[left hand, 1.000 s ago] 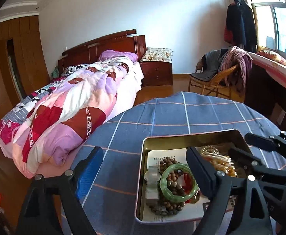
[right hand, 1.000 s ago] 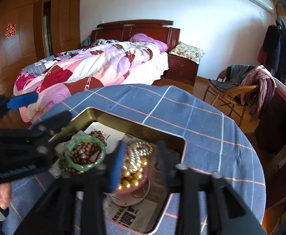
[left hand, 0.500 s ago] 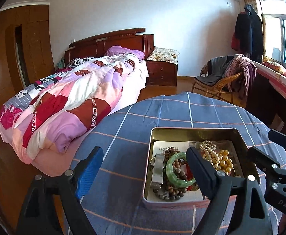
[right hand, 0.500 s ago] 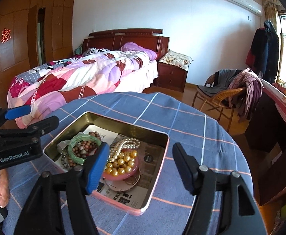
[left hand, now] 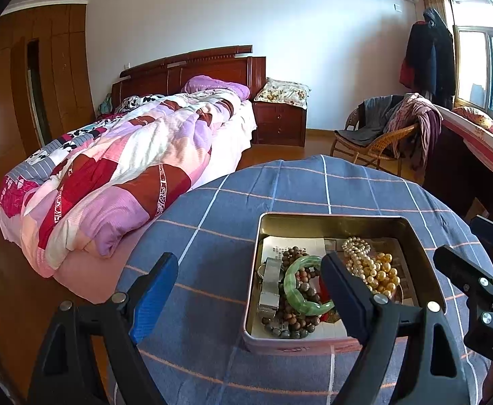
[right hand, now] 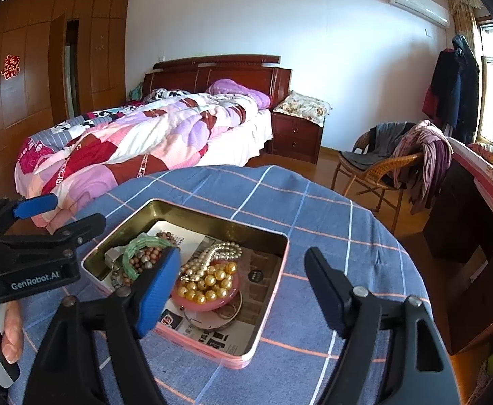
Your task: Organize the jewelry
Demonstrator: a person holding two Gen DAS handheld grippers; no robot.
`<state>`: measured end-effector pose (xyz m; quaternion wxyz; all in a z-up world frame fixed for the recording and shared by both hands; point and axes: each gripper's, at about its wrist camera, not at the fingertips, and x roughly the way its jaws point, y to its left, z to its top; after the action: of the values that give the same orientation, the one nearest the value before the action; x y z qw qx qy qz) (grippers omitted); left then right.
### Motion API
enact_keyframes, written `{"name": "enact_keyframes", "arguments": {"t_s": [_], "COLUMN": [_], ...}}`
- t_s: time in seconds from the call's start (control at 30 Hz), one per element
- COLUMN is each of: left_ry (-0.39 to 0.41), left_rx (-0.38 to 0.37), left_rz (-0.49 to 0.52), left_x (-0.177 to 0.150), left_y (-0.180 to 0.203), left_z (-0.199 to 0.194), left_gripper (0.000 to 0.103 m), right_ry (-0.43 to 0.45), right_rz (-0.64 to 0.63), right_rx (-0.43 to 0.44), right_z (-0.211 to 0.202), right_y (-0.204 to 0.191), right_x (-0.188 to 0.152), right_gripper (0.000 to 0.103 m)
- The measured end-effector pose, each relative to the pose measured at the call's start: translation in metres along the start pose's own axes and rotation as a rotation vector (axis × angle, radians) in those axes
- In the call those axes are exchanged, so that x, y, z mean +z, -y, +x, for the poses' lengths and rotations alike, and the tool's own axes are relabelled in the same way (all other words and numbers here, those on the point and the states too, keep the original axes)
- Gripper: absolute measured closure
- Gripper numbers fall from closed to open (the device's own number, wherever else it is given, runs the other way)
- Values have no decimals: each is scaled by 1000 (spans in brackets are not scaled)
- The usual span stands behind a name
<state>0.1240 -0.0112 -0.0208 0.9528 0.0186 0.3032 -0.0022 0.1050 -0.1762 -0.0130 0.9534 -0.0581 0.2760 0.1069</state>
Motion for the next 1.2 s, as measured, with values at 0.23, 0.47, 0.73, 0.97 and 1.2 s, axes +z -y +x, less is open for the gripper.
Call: {"name": "enact_keyframes", "arguments": {"t_s": [0.23, 0.47, 0.73, 0.97, 1.2], "left_ry": [0, 9, 13, 15, 17], "left_rx": [-5, -9, -8, -8, -4], "left_rz": [1, 3, 1, 2, 5], "left_x": [0, 0, 1, 1, 0], "left_y": [2, 2, 2, 1, 1], "left_z": [-2, -6, -8, -9, -10], "left_gripper": [16, 16, 16, 16, 16], "right_ry": [3, 10, 5, 5, 7], "right_rz": [4, 9, 8, 8, 8], "right_rx": [2, 4, 9, 9, 9], "right_z": [0, -1, -2, -2, -2], "right_y": [0, 1, 2, 2, 2], "right_x": [0, 0, 0, 0, 0], "right_gripper": [23, 20, 20, 20, 19]}}
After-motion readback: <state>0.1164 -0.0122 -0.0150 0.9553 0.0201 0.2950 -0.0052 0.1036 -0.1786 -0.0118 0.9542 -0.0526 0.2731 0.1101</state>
